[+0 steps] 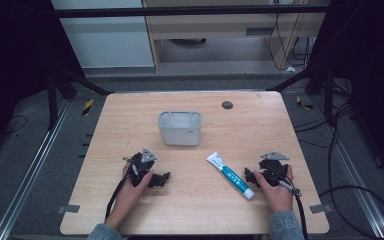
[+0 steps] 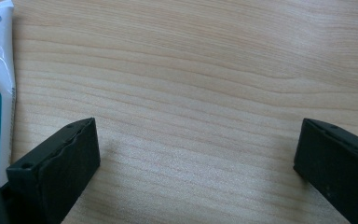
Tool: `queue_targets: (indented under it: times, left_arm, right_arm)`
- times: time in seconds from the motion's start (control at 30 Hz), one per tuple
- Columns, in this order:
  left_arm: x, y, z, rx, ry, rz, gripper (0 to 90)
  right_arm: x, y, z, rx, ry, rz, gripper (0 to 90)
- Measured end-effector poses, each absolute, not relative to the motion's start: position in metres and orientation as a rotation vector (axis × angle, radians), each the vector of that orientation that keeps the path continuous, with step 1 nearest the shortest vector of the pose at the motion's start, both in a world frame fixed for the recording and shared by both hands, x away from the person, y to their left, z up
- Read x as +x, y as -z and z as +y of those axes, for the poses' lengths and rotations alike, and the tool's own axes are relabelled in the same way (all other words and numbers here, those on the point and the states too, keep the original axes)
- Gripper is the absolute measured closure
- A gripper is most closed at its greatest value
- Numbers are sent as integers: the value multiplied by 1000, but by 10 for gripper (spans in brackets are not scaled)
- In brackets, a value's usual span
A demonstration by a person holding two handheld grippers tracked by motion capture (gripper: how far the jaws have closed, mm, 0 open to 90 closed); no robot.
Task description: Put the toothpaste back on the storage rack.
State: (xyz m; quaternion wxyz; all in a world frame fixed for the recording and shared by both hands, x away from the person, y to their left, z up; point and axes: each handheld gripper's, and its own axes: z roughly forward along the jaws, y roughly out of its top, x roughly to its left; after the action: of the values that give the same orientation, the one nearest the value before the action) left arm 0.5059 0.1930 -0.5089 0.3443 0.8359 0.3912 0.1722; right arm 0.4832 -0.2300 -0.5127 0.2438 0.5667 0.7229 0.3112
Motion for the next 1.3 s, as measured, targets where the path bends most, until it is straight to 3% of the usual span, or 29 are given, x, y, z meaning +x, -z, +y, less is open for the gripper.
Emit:
queue_targets:
  times: [0.33, 0.9, 1.07, 1.3]
  left_arm:
    - [506, 509, 192, 2171, -450, 1022, 0]
    - [506, 509, 193, 2171, -450, 1021, 0]
    - [506, 509, 192, 2169, -451, 1022, 0]
    - [508, 509, 192, 2168, -450, 1023, 0]
  right_arm:
    - [483, 513, -232, 1531, -854, 1989, 12]
    - [478, 511, -238, 1496, -880, 2004, 119]
    - [472, 491, -235, 1439, -846, 2048, 149]
    - [461, 445, -213, 1318, -800, 2123, 259]
